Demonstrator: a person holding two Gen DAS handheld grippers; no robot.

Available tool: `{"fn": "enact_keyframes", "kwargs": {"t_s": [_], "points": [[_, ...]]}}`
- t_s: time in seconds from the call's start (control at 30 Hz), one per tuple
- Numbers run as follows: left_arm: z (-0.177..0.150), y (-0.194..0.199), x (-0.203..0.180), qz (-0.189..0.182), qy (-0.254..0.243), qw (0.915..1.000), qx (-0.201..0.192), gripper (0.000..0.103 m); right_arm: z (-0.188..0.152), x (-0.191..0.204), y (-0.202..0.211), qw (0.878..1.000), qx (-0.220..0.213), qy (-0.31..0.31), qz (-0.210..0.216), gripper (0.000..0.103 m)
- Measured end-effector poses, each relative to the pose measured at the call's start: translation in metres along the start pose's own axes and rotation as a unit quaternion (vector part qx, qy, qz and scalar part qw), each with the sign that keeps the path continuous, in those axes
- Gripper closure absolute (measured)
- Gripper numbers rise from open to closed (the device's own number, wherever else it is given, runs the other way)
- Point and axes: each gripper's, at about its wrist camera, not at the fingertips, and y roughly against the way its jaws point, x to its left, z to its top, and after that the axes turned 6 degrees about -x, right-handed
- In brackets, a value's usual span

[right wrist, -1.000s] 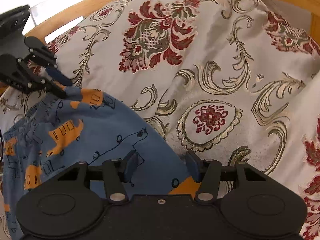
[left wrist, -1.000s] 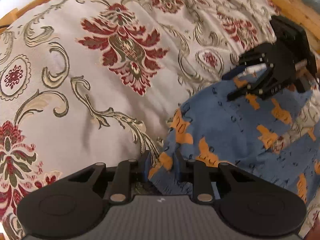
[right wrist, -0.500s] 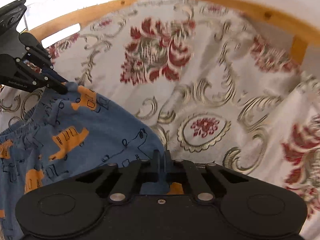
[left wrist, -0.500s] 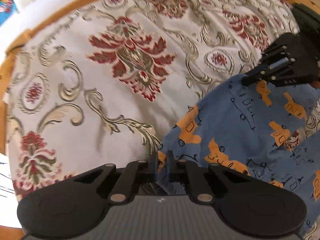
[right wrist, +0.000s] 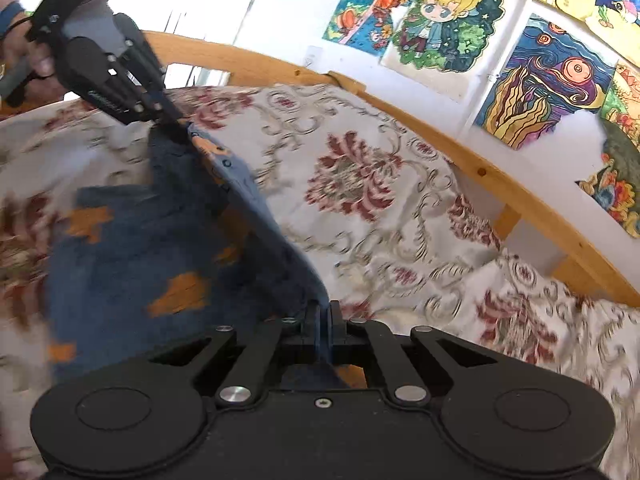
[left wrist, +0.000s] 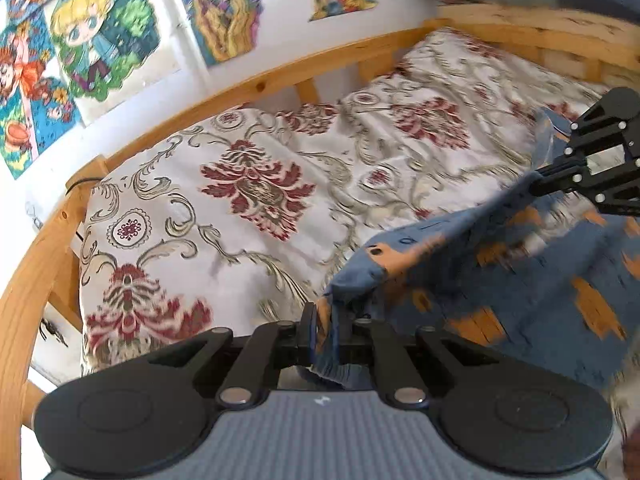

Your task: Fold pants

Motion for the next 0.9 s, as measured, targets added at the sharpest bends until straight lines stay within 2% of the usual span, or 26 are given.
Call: {"fn": "enact_keyframes", "kwargs": {"t_s": [0.17,0.3,0.6,0.7,0.77,0.83,0.9], "points": [[-0.035,0.026,-0.026,-0.046,-0.059,0.9971,0.014,0.096,-0.010,0.046,0.038,1.000,0.028,-0.006,0.003,0.101],[-0.062,0.029,-0.053,-0.063,-0.139,0.9876,0.038,0.096,-0.020,0.067,0.045,0.998,0.060,-0.025,0.005,0.101],[-0.083,0.031,-0.074,-0.087,-0.215,0.9708,0.060,0.096,-0.038,0.095,0.049,0.992,0.109,-0.051,0.024,0.101],[-0.086,0.029,-0.076,-0.097,-0.225,0.9670,0.068,0.094,-0.046,0.100,0.045,0.989,0.129,-0.056,0.035,0.100],[-0.088,0.028,-0.076,-0.121,-0.210,0.9672,0.076,0.091,-0.051,0.101,0.041,0.987,0.140,-0.068,0.043,0.100],[-0.091,0.028,-0.076,-0.137,-0.209,0.9645,0.086,0.090,-0.051,0.100,0.043,0.987,0.136,-0.077,0.045,0.100],[-0.093,0.031,-0.079,-0.139,-0.220,0.9617,0.087,0.089,-0.050,0.100,0.048,0.987,0.131,-0.080,0.044,0.099]]}}
